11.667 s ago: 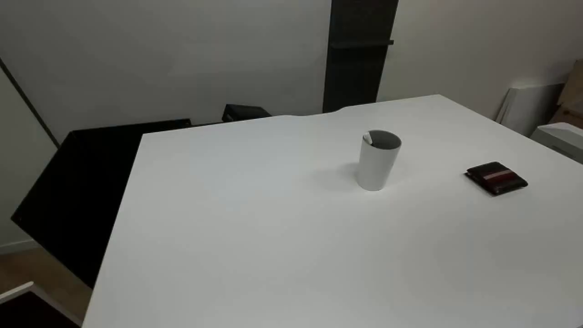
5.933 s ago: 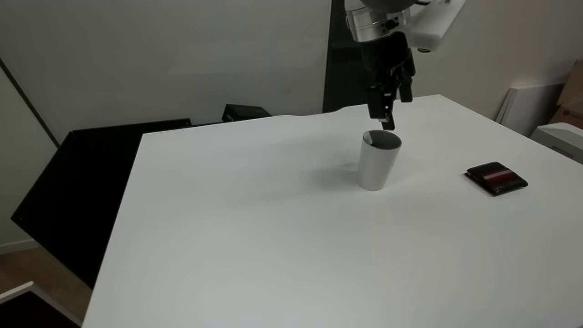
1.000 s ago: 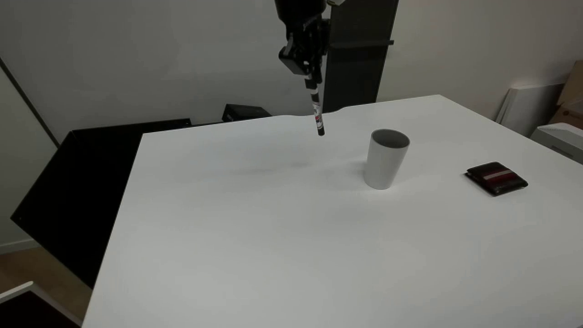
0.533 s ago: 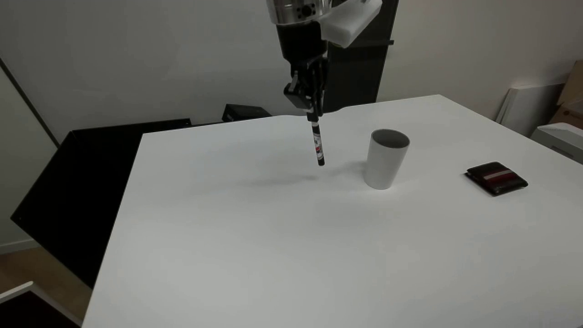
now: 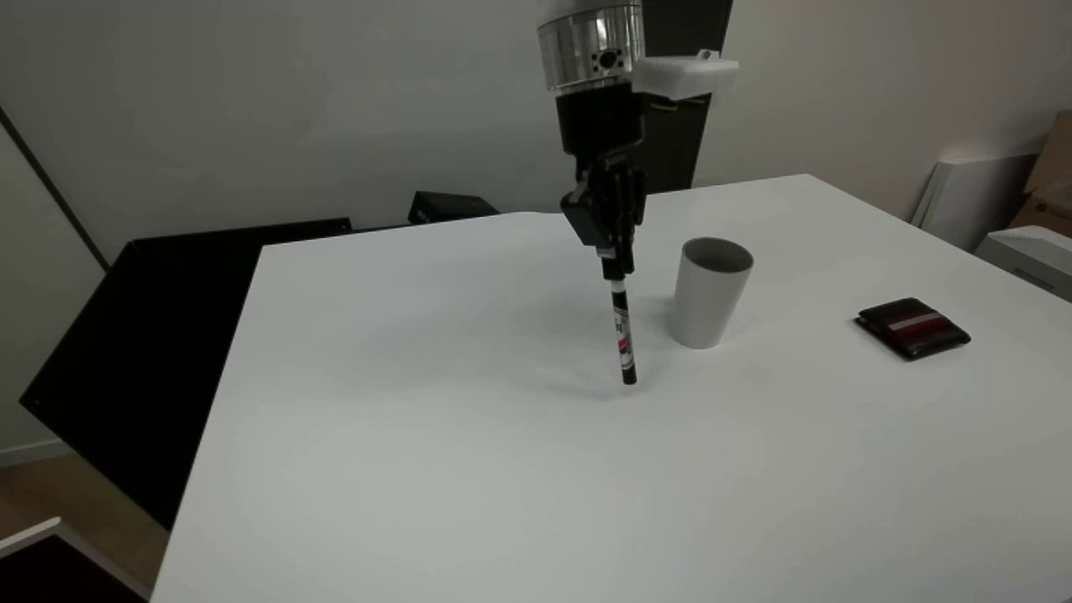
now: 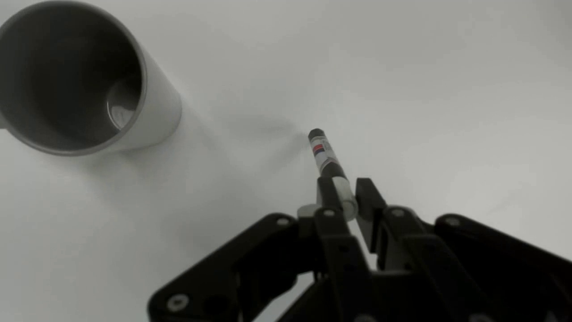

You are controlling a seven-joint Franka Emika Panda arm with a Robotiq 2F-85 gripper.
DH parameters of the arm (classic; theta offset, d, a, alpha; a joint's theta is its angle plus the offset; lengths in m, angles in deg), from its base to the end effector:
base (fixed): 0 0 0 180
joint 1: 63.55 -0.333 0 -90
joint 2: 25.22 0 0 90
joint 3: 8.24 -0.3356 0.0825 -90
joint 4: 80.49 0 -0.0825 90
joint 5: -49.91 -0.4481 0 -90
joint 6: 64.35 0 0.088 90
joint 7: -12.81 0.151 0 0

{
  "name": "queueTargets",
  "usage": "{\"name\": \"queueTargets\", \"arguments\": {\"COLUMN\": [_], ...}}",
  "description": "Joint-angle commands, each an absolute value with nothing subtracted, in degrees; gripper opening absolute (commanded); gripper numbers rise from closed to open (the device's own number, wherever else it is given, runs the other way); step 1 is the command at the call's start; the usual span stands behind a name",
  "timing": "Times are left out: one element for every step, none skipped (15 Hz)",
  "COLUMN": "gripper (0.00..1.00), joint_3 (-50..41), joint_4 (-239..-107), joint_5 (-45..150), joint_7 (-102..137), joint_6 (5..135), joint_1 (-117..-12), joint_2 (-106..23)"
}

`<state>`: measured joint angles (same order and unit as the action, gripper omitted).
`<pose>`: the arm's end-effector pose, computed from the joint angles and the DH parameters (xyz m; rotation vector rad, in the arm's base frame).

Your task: Pick up the pen from the mug cup and put it on the table

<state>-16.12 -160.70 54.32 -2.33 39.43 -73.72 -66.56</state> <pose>0.7172 0.2096 0.1992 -2.9566 -0.8968 0.4728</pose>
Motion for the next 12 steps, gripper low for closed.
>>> {"name": "queueTargets", "arguments": {"gripper": [0.07, 0.07, 0.07, 0.07, 0.07, 0.07, 0.07, 0.07, 0.23, 0.51, 0.53, 0.58], "joint_3": [-16.58, -16.50, -16.41, -16.38, -16.29, -16.20, -16.09, -15.93, -15.69, -15.60, -15.54, -15.45], "joint_4": [-154.60, -153.69, -152.73, -151.94, -151.11, -150.38, -149.74, -149.31, -148.85, -148.43, -148.01, -147.65], "joint_5": [51.85, 51.53, 51.39, 51.14, 51.12, 51.17, 51.35, 51.64, 51.99, 52.14, 52.24, 52.37], "joint_7": [-2.03, -1.87, -1.71, -1.62, -1.46, -1.26, -1.04, -0.78, -0.28, -0.09, 0.07, 0.26], "joint_6": [31.70, 30.27, 28.97, 27.97, 27.11, 26.50, 26.15, 26.14, 26.33, 26.34, 26.43, 26.57], "joint_1": [-72.40, -72.29, -72.25, -72.19, -72.27, -72.35, -72.48, -72.65, -72.90, -72.99, -73.06, -73.17], "joint_2": [-70.32, -71.07, -71.81, -72.51, -73.25, -73.98, -74.64, -75.21, -75.74, -76.23, -76.65, -77.01]}}
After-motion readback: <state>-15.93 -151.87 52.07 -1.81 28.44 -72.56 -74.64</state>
